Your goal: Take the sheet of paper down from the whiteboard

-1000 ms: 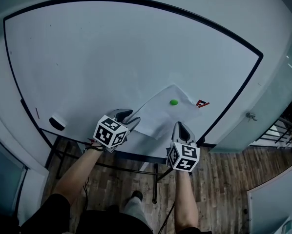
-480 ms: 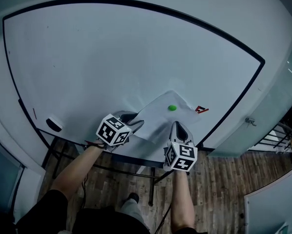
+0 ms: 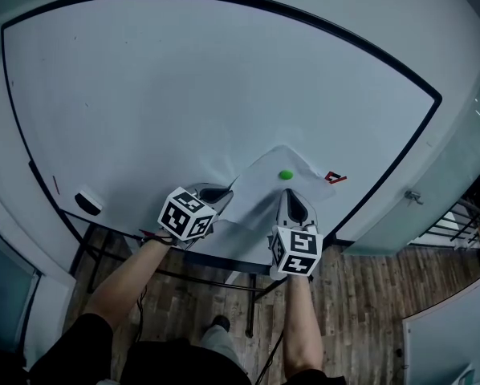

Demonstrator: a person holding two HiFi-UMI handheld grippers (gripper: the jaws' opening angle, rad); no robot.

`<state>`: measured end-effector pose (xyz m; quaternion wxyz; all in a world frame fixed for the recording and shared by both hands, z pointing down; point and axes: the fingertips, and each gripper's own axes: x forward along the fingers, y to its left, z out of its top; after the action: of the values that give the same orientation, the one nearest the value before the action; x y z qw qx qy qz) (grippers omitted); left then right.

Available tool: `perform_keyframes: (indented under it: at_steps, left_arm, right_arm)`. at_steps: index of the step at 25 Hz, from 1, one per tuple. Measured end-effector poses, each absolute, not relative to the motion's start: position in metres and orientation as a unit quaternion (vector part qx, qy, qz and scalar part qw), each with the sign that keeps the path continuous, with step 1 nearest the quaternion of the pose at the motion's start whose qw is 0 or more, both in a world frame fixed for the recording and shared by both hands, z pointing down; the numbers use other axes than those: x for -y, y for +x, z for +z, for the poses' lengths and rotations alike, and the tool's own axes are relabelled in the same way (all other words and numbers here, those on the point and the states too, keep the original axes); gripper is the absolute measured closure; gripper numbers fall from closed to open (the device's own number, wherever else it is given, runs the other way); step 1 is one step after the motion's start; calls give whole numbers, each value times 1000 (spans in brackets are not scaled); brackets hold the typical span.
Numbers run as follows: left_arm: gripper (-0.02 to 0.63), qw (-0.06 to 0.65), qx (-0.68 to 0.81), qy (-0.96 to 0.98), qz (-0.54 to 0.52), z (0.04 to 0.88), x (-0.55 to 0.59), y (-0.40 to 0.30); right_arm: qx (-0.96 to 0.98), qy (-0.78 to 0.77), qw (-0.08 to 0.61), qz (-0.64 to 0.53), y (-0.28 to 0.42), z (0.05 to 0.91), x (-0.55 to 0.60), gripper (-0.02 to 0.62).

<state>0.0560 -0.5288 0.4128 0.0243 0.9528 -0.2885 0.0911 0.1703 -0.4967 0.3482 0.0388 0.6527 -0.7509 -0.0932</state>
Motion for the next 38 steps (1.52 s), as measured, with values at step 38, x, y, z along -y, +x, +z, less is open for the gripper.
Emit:
perform_keyframes:
  at_steps: [38]
  left_arm:
    - [584,68,278,957,42,412,520,36]
  right_arm:
    - [695,706,67,-117,168,352,517,460]
